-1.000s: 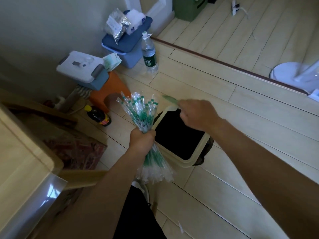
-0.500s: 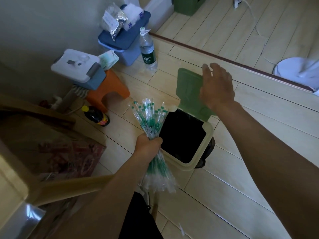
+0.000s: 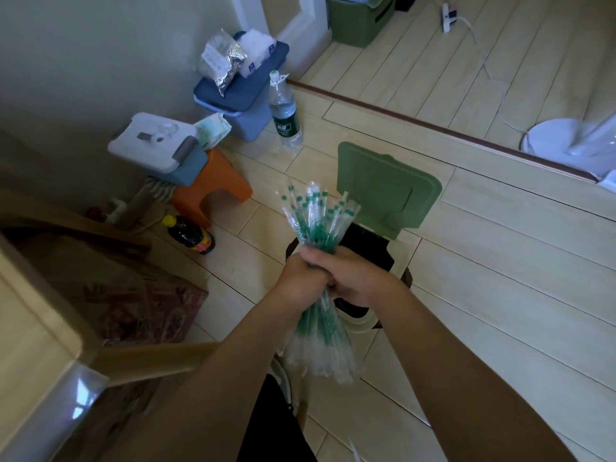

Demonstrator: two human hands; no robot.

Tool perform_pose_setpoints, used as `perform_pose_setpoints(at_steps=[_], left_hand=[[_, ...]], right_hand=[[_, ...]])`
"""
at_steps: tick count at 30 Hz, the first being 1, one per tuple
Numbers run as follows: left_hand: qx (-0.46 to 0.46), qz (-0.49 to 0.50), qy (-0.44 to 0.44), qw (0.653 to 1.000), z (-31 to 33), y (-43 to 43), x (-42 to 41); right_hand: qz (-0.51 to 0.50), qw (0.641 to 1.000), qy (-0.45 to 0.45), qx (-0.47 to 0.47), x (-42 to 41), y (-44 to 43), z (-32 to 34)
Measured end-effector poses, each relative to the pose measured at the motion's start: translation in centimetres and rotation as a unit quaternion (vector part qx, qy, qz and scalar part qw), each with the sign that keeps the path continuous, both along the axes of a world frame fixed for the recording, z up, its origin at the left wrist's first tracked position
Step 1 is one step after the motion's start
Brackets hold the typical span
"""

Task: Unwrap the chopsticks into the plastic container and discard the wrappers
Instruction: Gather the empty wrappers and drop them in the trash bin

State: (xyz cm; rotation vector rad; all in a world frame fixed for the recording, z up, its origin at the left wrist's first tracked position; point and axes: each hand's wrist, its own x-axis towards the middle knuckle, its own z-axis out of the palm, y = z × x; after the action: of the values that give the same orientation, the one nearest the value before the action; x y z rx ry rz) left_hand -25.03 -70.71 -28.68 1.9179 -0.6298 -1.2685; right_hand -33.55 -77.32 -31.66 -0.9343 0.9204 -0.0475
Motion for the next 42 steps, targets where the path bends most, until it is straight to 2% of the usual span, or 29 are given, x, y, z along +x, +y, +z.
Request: perform_pose_setpoints(at_steps=[3, 7, 10, 15, 21, 25, 28, 33, 35, 37, 40, 42], left_hand=[[0.007, -0.016, 0.024, 1.000, 0.8, 0.4, -0.6], [0.023, -0.018, 0.050, 0.998, 1.7, 0.9, -1.1], [0.062, -0.014, 0.073, 0.995, 1.5, 1.2, -1.2], [0.133, -0.093, 0.100, 0.982, 0.5, 2.7, -0.8], [0.123, -0.096, 0.099, 0.983, -0.7, 3.0, -1.1], [0.077, -0.052, 0.113, 0.989, -0.4, 2.6, -1.8], [0.070, -0.040, 0.116, 0.990, -1.1, 2.4, -2.2], [0.109, -0.036, 0.133, 0.984, -1.7, 2.0, -2.3], [0.127, -0.042, 0.120, 0.984, -1.8, 1.5, -1.9], [0.152, -0.036, 0.077, 0.985, -1.8, 1.1, -1.2], [0.149, 0.029, -0.031, 0.988, -2.4, 1.2, 0.6], [0.132, 0.049, -0.065, 0.988, -3.6, 1.7, 2.0]], right_hand=[[-0.090, 0.995, -0.029, 0.029, 0.1, 0.8, 0.8], [-0.118, 0.989, -0.029, 0.089, -0.8, 1.0, 1.7], [-0.126, 0.988, -0.007, 0.091, -0.9, 1.2, 1.7], [-0.202, 0.971, -0.042, 0.123, -1.2, 0.7, 0.6], [-0.211, 0.969, -0.068, 0.109, -1.6, 1.2, 0.3], [-0.200, 0.970, -0.103, 0.097, -2.2, 2.1, -0.2], [-0.210, 0.971, -0.069, 0.085, -2.0, 2.4, -0.9], [-0.222, 0.974, 0.020, 0.052, -1.6, 1.7, -1.6], [-0.245, 0.967, 0.030, 0.059, -1.3, 1.2, -2.1], [-0.272, 0.959, 0.056, 0.054, -1.1, 0.1, -3.1], [-0.232, 0.966, 0.115, 0.019, -0.8, -1.8, -5.1], [-0.197, 0.965, 0.165, -0.050, -0.3, -3.1, -6.9]])
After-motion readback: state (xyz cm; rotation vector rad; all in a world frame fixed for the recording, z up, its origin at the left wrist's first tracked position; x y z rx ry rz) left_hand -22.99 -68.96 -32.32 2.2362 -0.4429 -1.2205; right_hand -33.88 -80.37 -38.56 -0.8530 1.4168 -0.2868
